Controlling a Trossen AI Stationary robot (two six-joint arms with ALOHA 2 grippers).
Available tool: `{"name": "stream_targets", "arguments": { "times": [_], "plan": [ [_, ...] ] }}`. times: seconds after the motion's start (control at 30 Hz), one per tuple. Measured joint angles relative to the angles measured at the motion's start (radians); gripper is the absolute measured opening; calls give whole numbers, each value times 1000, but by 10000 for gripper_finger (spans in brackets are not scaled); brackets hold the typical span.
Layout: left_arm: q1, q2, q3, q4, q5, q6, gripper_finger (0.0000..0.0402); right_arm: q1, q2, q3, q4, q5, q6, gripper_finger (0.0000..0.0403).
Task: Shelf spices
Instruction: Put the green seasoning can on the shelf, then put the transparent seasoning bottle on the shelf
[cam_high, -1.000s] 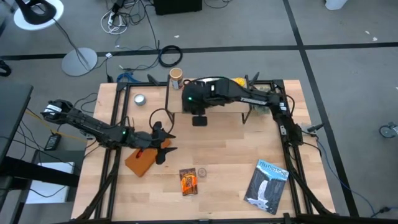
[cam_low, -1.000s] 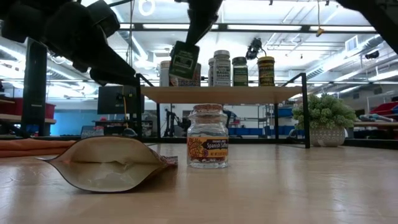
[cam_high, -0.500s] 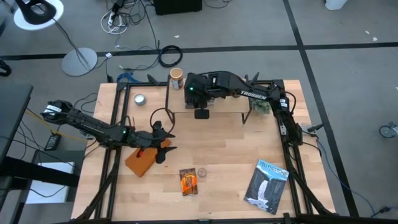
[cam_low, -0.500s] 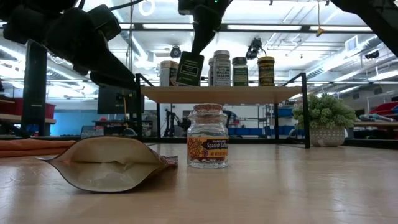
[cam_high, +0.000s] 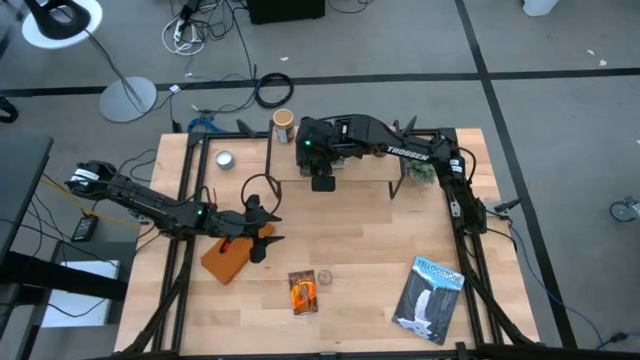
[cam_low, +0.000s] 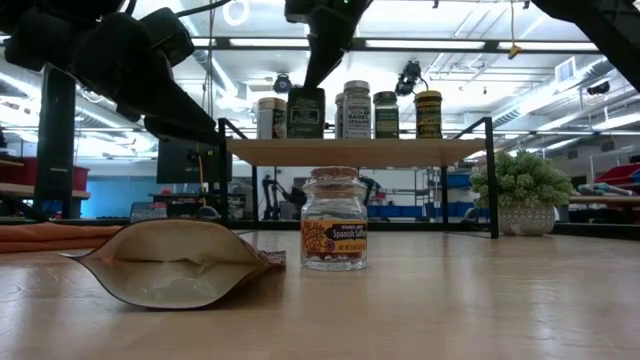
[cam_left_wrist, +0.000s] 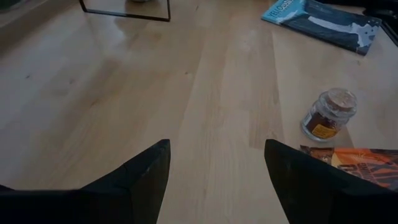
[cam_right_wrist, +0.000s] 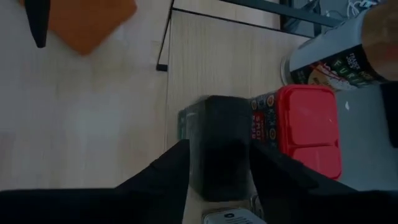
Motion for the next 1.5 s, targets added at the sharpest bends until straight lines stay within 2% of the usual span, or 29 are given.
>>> {"name": "stream_targets", "arguments": {
  "times": [0.33, 0.67, 0.87, 0.97, 1.23, 1.4, 1.5],
  "plan": [
    [0, 0, 0, -4, 5, -4, 266, 0, 0, 0, 6, 2, 0, 140],
    [0, 0, 0, -3, 5, -6, 266, 0, -19, 6, 1, 33, -3, 141],
    [0, 0, 0, 0, 5, -2, 266, 19, -78, 6, -22, 59, 7, 140],
    [0, 0, 0, 2, 5, -1, 266, 41, -120, 7, -49, 55, 80, 140],
    [-1, 0, 0, 11, 5, 0, 266, 139, -190, -6, -242, -9, 416, 139],
    [-1, 0, 0, 32, 5, 1, 266, 282, -190, -110, -255, 101, 486, 134],
    [-1, 0, 0, 63, 5, 1, 266, 363, -190, -216, -200, 163, 552, 131]
  ]
}}
